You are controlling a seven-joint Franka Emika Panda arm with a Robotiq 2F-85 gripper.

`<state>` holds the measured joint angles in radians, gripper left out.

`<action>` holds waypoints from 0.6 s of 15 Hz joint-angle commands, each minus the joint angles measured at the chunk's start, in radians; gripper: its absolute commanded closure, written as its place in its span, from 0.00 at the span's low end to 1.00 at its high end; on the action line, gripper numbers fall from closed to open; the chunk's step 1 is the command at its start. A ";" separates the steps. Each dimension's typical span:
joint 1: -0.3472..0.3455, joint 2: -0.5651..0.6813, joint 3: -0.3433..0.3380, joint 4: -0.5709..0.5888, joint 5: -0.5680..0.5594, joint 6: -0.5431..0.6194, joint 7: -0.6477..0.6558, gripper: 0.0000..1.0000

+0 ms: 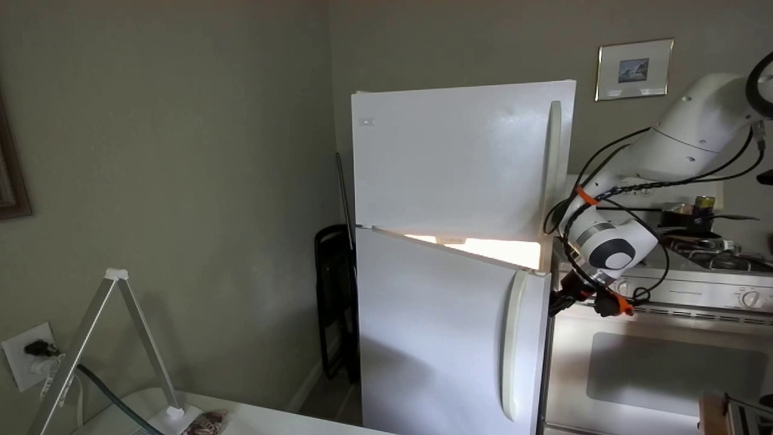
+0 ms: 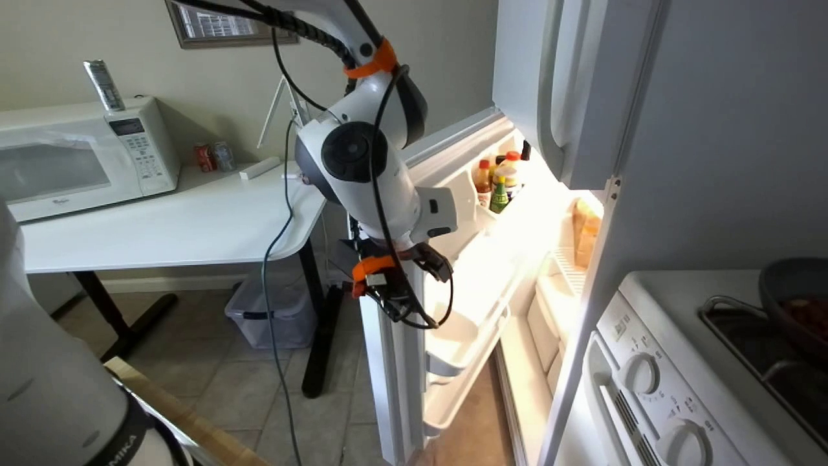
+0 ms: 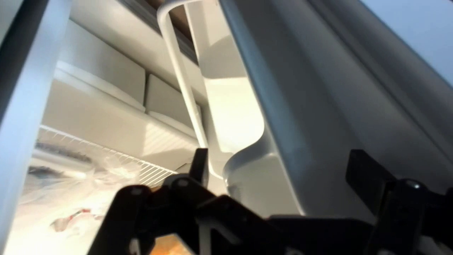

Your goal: Open the bottom fridge door

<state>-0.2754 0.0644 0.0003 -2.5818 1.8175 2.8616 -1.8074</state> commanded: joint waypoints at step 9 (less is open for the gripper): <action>0.194 -0.220 0.081 -0.186 -0.126 -0.367 0.091 0.00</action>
<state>-0.1472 -0.0906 0.0972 -2.7062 1.7815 2.5572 -1.8039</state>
